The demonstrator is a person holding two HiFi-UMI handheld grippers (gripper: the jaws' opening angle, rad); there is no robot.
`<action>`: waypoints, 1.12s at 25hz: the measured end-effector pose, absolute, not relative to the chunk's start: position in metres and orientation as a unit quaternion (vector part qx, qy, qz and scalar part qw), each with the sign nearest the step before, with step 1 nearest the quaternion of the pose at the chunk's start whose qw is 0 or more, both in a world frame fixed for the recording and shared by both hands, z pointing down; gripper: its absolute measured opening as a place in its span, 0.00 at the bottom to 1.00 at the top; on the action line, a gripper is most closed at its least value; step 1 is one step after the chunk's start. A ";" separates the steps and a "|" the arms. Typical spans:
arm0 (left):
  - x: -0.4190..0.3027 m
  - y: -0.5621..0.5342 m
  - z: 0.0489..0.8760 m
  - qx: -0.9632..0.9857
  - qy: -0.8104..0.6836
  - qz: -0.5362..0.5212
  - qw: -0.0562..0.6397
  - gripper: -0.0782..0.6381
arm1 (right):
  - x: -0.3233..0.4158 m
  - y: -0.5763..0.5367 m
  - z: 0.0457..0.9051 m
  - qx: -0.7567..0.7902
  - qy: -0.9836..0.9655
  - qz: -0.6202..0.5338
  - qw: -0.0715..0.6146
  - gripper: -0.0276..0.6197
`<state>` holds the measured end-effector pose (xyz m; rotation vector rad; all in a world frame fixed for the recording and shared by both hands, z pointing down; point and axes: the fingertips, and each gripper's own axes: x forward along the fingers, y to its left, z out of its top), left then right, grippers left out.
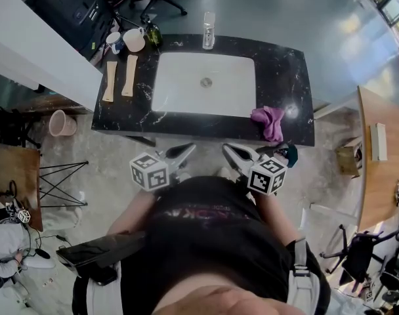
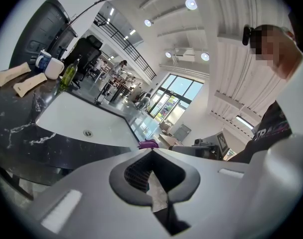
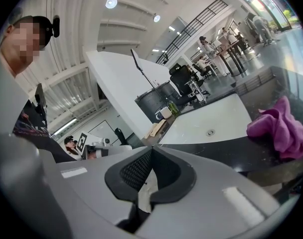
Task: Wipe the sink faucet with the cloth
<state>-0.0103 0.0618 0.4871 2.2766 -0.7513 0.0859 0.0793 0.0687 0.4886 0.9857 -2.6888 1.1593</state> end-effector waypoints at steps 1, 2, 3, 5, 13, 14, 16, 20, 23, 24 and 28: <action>-0.011 0.062 0.487 0.884 -0.292 0.033 0.363 0.11 | 0.079 0.069 0.488 0.319 -0.870 0.375 0.027 0.06; -0.011 0.062 0.487 0.884 -0.292 0.033 0.363 0.11 | 0.078 0.069 0.489 0.319 -0.870 0.374 0.028 0.06; -0.011 0.062 0.487 0.884 -0.292 0.033 0.363 0.11 | 0.078 0.069 0.489 0.319 -0.871 0.374 0.029 0.06; -0.012 0.062 0.488 0.883 -0.293 0.032 0.364 0.11 | 0.078 0.069 0.490 0.318 -0.870 0.374 0.031 0.06; -0.012 0.060 0.491 0.882 -0.294 0.032 0.367 0.11 | 0.077 0.067 0.492 0.318 -0.870 0.376 0.033 0.06; -0.012 0.060 0.491 0.882 -0.294 0.033 0.367 0.11 | 0.077 0.067 0.493 0.318 -0.870 0.376 0.032 0.06; -0.012 0.060 0.492 0.882 -0.294 0.033 0.367 0.11 | 0.077 0.066 0.494 0.318 -0.869 0.377 0.032 0.06; -0.012 0.058 0.492 0.882 -0.294 0.034 0.367 0.11 | 0.078 0.064 0.494 0.319 -0.870 0.376 0.033 0.06; -0.011 0.057 0.492 0.882 -0.293 0.034 0.366 0.11 | 0.078 0.063 0.494 0.319 -0.870 0.375 0.033 0.06; -0.011 0.057 0.493 0.882 -0.293 0.034 0.366 0.11 | 0.078 0.063 0.494 0.319 -0.870 0.375 0.033 0.06; -0.010 0.057 0.493 0.882 -0.294 0.035 0.366 0.11 | 0.079 0.063 0.494 0.320 -0.870 0.374 0.034 0.06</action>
